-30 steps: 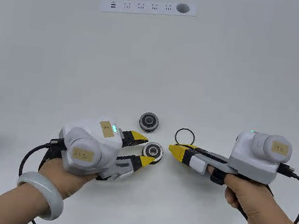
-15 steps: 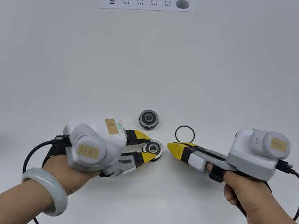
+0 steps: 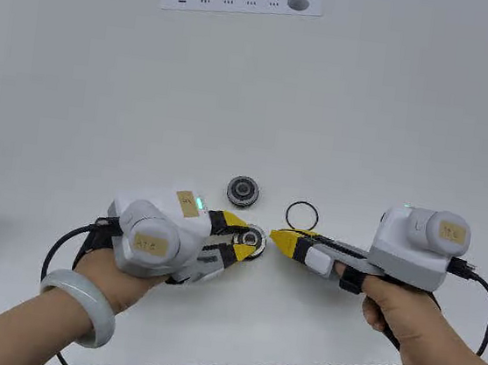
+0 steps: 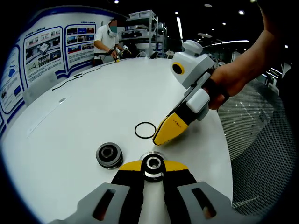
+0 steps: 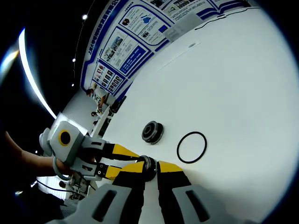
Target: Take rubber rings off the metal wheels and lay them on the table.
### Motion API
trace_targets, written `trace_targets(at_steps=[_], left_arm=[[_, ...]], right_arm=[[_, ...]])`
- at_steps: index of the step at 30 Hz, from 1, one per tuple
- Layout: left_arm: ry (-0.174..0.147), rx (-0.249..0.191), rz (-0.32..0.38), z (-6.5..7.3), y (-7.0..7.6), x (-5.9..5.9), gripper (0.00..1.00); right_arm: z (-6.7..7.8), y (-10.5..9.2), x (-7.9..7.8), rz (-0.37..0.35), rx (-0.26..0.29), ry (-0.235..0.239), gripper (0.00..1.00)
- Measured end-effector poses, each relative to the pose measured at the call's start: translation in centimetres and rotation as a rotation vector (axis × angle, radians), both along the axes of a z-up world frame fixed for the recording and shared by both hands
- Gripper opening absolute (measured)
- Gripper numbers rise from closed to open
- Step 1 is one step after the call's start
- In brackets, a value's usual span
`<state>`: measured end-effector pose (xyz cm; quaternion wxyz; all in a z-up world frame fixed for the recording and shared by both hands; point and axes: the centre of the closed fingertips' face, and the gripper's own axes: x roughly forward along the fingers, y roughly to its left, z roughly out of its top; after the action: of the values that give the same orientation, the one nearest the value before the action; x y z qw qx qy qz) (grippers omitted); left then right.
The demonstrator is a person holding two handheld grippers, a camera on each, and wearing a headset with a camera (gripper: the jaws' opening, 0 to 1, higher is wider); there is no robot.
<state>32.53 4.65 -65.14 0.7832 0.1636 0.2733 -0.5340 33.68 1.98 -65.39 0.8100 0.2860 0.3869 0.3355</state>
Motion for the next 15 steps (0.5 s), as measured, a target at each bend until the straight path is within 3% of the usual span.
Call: trace_targets(at_steps=[4, 15], left_arm=[[-0.023, 0.014, -0.021, -0.06, -0.08, -0.14, 0.14], [-0.024, 0.014, -0.021, -0.05, -0.06, -0.13, 0.14]], right_arm=[[-0.16, 0.10, -0.08, 0.002, 0.002, 0.005, 0.11], [-0.17, 0.26, 0.08, 0.001, 0.015, 0.012, 0.11]])
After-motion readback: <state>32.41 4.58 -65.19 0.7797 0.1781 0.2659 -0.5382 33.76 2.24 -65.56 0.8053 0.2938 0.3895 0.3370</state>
